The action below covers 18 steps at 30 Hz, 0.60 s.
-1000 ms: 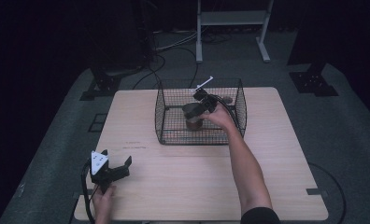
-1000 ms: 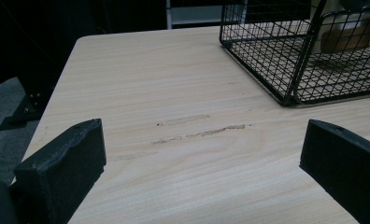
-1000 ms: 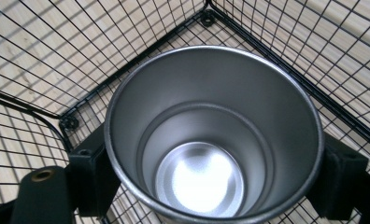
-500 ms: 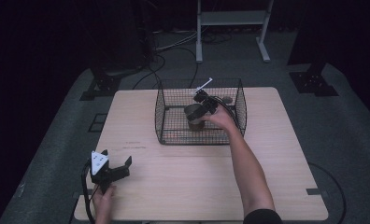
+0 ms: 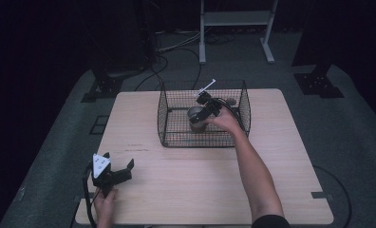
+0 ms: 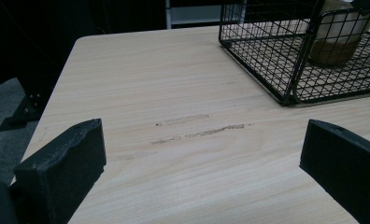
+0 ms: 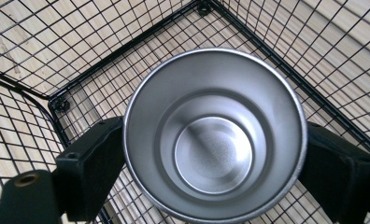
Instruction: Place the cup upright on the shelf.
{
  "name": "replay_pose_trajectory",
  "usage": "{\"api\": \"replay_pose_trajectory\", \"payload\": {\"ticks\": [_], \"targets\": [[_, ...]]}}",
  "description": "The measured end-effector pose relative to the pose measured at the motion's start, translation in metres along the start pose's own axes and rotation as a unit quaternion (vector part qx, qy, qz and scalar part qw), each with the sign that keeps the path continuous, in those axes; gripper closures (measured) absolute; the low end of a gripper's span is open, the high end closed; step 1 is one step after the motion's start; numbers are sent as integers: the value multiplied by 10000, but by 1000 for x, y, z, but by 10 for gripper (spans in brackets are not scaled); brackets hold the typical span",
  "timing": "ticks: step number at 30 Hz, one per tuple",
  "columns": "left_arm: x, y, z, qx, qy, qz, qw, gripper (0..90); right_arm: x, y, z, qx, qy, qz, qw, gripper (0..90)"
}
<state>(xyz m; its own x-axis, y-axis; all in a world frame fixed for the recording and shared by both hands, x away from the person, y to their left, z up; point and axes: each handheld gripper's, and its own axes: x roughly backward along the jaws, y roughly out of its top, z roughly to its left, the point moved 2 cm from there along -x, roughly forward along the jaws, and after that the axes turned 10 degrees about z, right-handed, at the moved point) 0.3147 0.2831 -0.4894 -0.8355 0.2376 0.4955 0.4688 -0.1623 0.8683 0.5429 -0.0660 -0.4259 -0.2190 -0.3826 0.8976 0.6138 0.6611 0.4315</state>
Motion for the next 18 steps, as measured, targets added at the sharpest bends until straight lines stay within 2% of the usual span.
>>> {"api": "replay_pose_trajectory", "payload": {"ticks": [4,15,18], "targets": [[0,0,0,2,0,0,10000,0,6,0,-1,-6,-35,-113,9999,112],[0,0,0,-12,7,27,10000,0,13,-2,-3,-69,-42,-183,9998,96],[-1,0,-1,2,10,16,10000,0,15,-2,-4,-145,-42,-259,9996,93]]}}
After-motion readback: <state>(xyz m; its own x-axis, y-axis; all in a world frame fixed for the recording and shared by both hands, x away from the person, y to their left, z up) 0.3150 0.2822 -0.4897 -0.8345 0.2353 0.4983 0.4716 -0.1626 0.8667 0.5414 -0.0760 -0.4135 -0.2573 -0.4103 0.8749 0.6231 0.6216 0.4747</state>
